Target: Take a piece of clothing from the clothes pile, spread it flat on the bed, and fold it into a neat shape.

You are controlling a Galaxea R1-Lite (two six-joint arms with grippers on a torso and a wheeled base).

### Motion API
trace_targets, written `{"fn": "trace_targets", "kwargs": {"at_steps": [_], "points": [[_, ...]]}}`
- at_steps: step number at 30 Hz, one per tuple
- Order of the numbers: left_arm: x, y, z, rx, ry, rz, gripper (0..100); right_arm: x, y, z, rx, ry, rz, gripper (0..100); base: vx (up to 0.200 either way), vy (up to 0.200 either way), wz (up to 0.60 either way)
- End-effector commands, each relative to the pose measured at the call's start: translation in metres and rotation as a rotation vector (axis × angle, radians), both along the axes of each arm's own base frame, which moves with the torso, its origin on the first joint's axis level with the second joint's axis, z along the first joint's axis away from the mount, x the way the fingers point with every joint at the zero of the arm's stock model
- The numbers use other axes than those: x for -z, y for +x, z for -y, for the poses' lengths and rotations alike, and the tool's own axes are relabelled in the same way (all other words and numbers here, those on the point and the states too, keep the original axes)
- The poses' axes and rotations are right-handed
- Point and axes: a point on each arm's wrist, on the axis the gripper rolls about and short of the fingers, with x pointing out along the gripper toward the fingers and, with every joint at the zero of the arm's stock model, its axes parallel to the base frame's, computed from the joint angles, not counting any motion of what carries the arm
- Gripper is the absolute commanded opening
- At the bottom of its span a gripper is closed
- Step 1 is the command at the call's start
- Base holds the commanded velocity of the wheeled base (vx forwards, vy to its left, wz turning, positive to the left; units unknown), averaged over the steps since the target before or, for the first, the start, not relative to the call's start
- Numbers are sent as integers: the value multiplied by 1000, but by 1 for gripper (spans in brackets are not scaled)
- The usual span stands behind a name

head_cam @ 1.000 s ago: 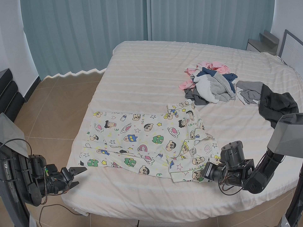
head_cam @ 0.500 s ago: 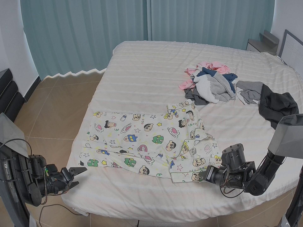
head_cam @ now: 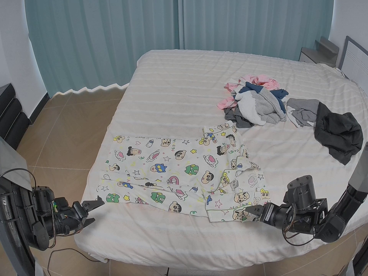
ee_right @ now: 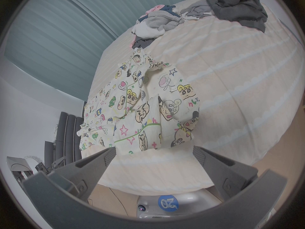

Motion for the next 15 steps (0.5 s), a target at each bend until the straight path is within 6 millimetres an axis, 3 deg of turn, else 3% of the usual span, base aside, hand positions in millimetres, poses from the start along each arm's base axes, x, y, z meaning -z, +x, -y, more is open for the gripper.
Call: {"fn": "trace_targets", "kwargs": {"at_steps": [1, 15], "points": [[-4, 0, 0, -1, 5, 25, 100, -16, -13, 8, 3, 22, 41, 100, 200, 0, 0], [-2, 0, 0, -2, 5, 18, 100, -20, -15, 8, 64, 96, 29, 100, 200, 0, 0]]}}
